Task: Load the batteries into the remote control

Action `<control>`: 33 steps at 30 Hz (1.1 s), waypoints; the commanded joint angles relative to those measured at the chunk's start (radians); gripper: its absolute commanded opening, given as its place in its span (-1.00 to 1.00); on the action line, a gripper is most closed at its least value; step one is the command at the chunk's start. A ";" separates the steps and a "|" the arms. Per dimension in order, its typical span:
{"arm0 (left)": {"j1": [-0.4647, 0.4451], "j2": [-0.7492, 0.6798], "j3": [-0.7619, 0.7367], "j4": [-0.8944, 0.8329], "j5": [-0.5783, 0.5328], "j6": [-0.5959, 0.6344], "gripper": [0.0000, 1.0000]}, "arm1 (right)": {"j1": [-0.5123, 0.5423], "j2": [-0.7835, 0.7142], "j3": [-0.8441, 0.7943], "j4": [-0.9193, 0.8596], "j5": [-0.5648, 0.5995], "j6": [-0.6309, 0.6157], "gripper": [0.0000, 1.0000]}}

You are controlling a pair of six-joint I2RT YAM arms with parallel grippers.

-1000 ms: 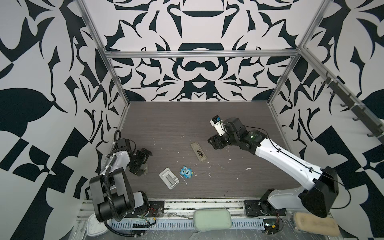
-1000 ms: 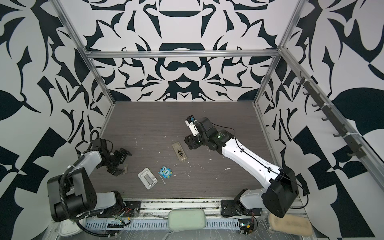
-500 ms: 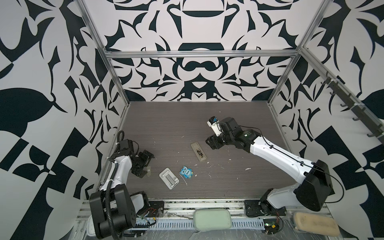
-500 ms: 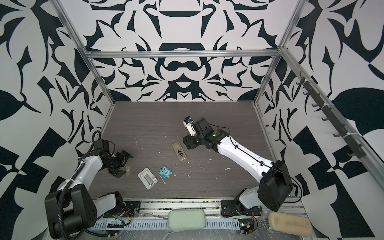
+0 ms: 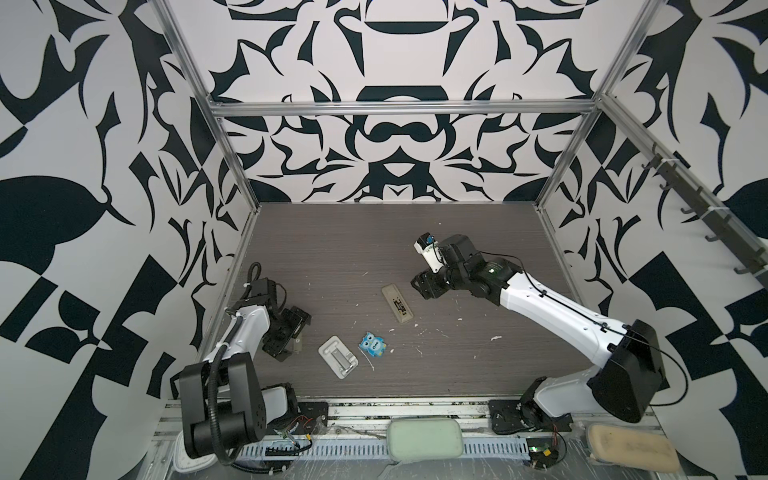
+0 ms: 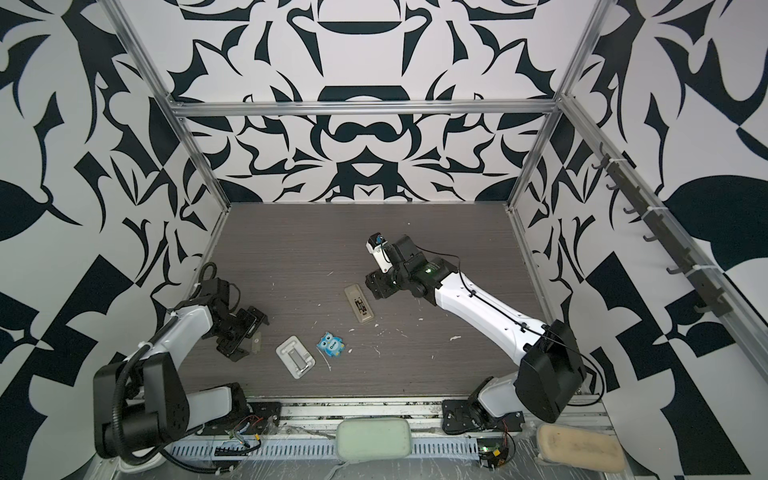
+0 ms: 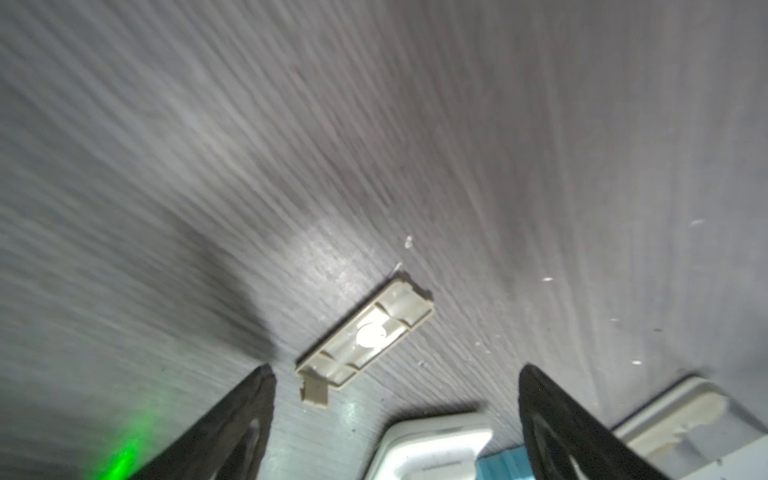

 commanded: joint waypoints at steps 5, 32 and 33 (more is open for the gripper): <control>-0.083 0.056 0.004 -0.022 -0.088 -0.035 0.84 | 0.002 -0.002 0.051 0.035 -0.012 -0.022 0.48; -0.291 0.043 0.069 -0.019 -0.088 0.007 0.23 | 0.001 0.047 0.103 0.028 -0.038 -0.054 0.48; -0.291 0.031 0.073 -0.036 -0.093 0.006 0.22 | 0.002 0.049 0.107 0.027 -0.038 -0.057 0.48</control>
